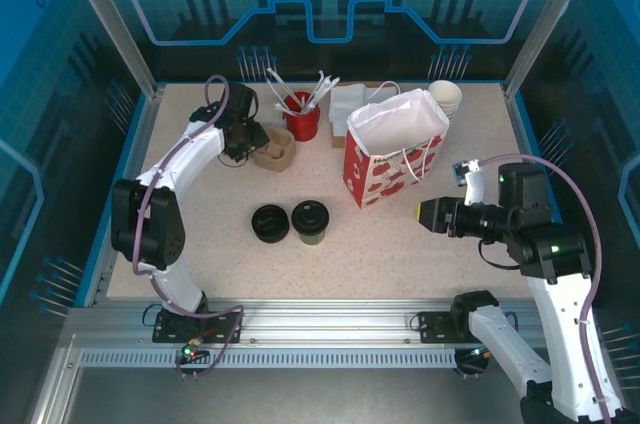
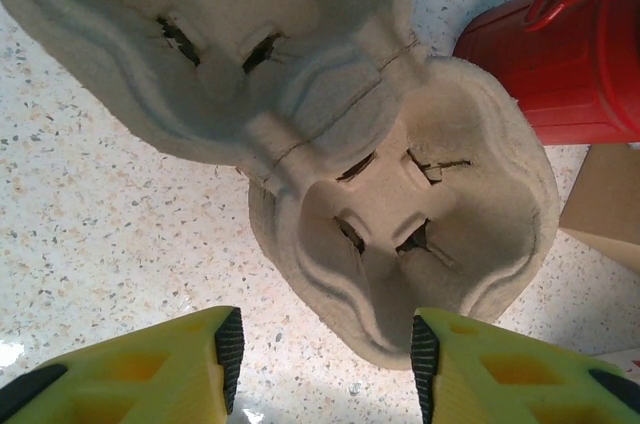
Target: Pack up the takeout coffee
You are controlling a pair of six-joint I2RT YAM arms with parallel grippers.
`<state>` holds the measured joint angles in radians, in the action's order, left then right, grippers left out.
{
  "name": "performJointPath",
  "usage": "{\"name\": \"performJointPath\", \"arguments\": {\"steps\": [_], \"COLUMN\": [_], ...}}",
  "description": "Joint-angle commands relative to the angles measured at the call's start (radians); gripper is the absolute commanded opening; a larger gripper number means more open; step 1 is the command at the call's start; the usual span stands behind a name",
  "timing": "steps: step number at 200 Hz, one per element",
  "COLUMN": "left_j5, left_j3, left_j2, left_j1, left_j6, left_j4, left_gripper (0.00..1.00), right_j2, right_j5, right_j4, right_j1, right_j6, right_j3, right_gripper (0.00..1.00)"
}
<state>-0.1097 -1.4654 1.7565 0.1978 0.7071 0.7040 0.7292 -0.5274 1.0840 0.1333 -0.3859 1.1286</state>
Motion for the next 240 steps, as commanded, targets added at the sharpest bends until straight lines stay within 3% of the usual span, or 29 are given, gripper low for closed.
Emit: {"name": "performJointPath", "arguments": {"steps": [1, 47, 151, 207, 240], "left_j5": [-0.025, -0.109, -0.119, -0.111, -0.112], "left_j3": [-0.046, -0.127, -0.138, -0.174, -0.173], "left_j2": [0.037, 0.096, 0.148, 0.182, 0.184], "left_j1": [0.012, 0.049, 0.049, 0.048, 0.045], "left_j6": [-0.01, -0.038, -0.037, -0.038, -0.04], "left_j4": [0.064, 0.125, 0.127, 0.134, 0.139], "left_gripper": [0.5, 0.48, 0.47, 0.37, 0.37], "right_j2": [-0.006, -0.011, -0.022, -0.03, -0.033], "right_j5": [-0.031, -0.053, -0.075, -0.073, -0.075], "right_j4": [0.001, -0.036, -0.061, -0.056, -0.055], "right_j1": [-0.021, -0.028, -0.032, -0.033, -0.033], "right_j6": [0.018, 0.007, -0.008, -0.009, -0.01], "right_j3": [-0.018, -0.077, -0.103, -0.105, -0.108], "right_gripper": [0.47, 0.47, 0.47, 0.47, 0.47]}}
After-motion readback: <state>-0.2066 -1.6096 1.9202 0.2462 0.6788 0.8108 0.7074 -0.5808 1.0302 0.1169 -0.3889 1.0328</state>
